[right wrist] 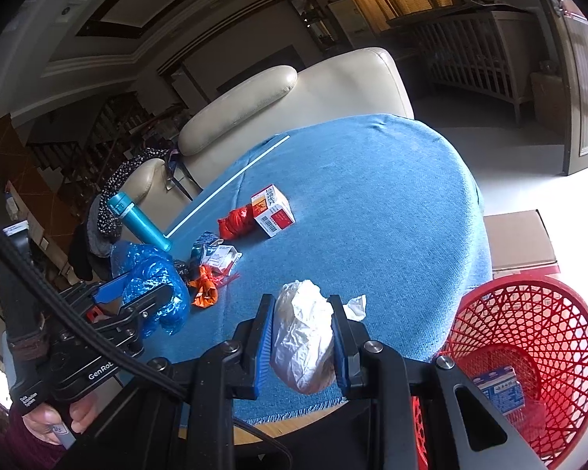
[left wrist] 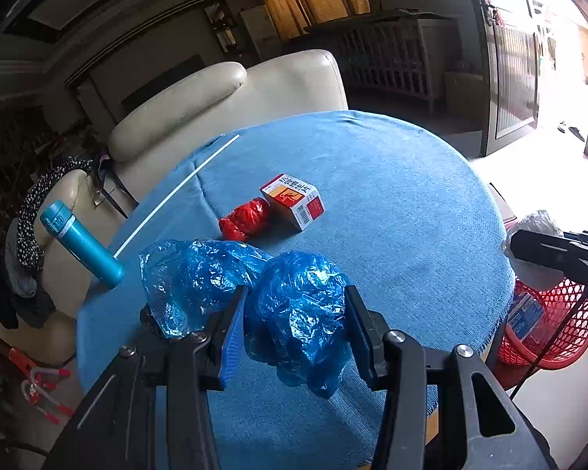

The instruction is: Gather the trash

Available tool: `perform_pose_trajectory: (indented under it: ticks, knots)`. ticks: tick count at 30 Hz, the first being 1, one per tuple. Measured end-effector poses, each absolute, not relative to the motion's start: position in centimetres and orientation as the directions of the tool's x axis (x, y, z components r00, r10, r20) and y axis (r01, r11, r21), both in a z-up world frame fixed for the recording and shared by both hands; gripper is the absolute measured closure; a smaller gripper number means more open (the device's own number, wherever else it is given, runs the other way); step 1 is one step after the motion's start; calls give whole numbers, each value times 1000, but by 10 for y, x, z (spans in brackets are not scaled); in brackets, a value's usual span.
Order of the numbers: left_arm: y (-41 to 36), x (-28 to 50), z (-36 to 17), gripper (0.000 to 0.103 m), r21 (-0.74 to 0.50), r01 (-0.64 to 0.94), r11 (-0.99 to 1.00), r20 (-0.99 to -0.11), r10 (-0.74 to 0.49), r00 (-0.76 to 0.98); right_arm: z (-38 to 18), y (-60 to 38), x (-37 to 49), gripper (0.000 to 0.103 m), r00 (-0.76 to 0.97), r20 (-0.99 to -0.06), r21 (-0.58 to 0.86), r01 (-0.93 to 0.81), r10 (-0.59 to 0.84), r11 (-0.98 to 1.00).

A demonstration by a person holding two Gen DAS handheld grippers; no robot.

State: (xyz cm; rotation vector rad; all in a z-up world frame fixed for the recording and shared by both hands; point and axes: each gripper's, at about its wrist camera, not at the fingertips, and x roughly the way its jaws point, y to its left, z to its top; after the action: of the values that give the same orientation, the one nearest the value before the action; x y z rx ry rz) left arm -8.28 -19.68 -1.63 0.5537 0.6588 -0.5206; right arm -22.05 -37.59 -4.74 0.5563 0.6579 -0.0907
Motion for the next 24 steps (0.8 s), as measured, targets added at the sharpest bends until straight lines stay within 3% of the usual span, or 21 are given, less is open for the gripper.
perform_pose_trajectory:
  ticks: [24]
  knots:
    - [-216, -102, -9, 53, 331, 640, 694, -680, -295, 671, -49, -394, -240, 75, 796, -603, 471, 296, 58, 831]
